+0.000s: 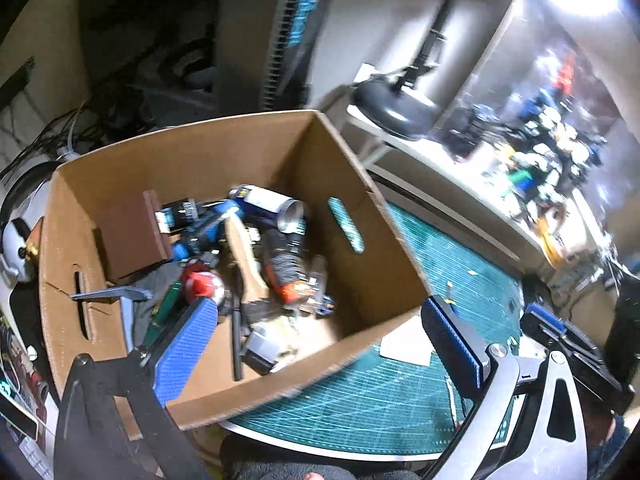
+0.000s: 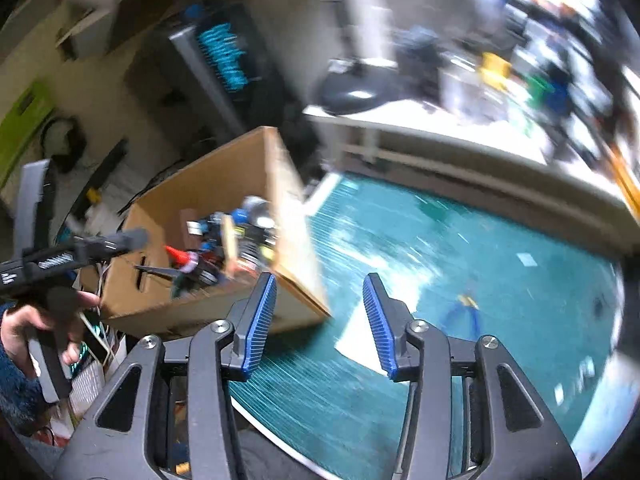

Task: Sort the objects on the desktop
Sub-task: 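Withdraw both open tools from the box back over the cutting mat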

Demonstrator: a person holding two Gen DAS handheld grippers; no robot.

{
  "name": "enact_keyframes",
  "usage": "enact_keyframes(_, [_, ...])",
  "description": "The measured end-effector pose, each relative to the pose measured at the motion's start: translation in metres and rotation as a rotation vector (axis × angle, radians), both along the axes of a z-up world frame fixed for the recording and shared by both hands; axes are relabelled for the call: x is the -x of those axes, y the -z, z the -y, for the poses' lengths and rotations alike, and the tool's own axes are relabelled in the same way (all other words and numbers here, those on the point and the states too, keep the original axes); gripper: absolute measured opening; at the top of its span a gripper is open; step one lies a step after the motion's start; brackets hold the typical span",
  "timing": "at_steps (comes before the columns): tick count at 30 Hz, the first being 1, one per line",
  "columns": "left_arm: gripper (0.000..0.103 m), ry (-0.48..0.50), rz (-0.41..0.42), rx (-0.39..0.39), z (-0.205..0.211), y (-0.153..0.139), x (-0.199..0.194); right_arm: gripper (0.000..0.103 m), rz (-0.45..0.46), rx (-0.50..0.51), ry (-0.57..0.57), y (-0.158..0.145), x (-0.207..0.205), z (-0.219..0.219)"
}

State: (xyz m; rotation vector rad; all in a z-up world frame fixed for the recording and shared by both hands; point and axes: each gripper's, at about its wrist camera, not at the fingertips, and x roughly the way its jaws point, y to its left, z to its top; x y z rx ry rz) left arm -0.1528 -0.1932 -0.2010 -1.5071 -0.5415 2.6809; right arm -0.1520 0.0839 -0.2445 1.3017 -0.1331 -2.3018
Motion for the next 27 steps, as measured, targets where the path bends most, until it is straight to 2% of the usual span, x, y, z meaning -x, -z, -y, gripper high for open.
enact_keyframes(6, [0.103, 0.070, 0.020, 0.007, -0.041, 0.003, -0.007, 0.059, 0.085, -0.001, 0.191, 0.033, -0.036, -0.088])
enact_keyframes(12, [0.103, 0.140, 0.060, 0.032, -0.090, 0.016, -0.016, 0.060, 0.139, 0.013, 0.334, 0.053, -0.070, -0.162])
enact_keyframes(16, [0.103, 0.183, 0.099, 0.041, -0.121, 0.032, -0.025, 0.060, 0.161, 0.008, 0.360, 0.064, -0.086, -0.197])
enact_keyframes(23, [0.103, 0.180, 0.196, 0.035, -0.158, 0.070, -0.048, 0.057, 0.193, -0.063, 0.200, 0.094, -0.098, -0.198])
enact_keyframes(25, [0.103, 0.173, 0.216, 0.042, -0.163, 0.080, -0.055, 0.054, 0.209, -0.062, 0.148, 0.103, -0.100, -0.190])
enact_keyframes(27, [0.103, 0.168, 0.242, 0.051, -0.166, 0.092, -0.061, 0.046, 0.218, -0.071, 0.093, 0.113, -0.103, -0.180])
